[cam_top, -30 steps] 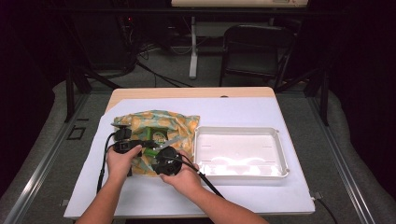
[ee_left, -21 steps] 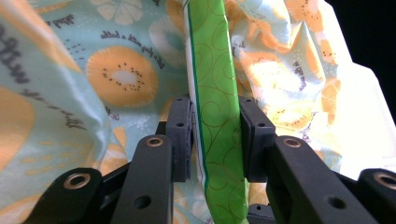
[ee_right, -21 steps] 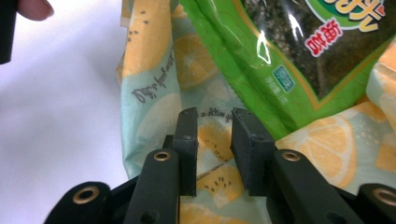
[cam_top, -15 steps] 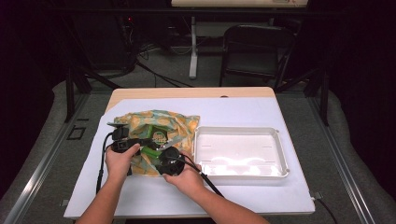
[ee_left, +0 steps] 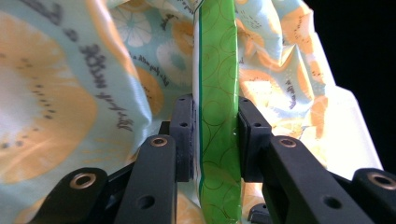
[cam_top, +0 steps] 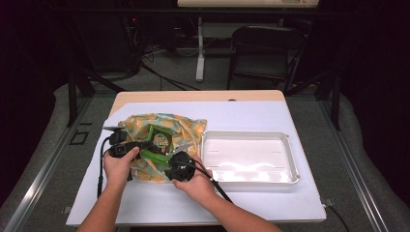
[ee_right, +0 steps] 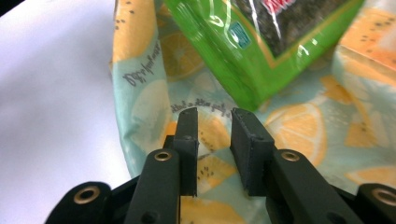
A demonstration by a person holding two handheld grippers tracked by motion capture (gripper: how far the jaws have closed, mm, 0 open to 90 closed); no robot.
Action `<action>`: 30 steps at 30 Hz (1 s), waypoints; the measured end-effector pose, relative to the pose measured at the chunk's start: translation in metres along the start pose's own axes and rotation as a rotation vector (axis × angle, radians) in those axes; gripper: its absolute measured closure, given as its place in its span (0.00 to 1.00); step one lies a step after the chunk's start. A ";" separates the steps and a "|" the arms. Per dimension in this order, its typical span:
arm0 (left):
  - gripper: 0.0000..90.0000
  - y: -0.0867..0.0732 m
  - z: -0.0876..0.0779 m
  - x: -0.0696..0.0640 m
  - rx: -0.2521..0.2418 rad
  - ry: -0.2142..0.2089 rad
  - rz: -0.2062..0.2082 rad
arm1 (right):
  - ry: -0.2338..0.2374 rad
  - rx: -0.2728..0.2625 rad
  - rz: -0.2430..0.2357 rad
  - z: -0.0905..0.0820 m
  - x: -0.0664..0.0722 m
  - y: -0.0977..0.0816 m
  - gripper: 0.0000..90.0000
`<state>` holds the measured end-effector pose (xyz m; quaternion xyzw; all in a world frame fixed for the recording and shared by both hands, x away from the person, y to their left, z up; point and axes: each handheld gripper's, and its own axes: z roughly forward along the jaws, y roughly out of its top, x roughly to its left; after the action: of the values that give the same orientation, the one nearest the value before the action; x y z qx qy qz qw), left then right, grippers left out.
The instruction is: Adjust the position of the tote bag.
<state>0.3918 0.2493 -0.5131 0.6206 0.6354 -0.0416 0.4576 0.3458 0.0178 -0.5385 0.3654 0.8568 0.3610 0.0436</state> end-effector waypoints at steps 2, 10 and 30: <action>0.81 0.001 -0.003 0.001 0.015 -0.006 0.006 | -0.007 -0.005 -0.004 -0.003 -0.001 -0.001 0.80; 0.80 0.001 -0.009 0.003 0.028 -0.039 -0.011 | -0.047 -0.018 0.022 -0.004 -0.013 -0.004 0.81; 0.80 -0.017 -0.028 0.001 0.032 -0.038 0.034 | -0.090 -0.012 0.071 0.002 -0.031 -0.004 0.82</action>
<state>0.3632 0.2633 -0.5062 0.6377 0.6152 -0.0556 0.4602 0.3665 -0.0031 -0.5481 0.4114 0.8383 0.3506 0.0715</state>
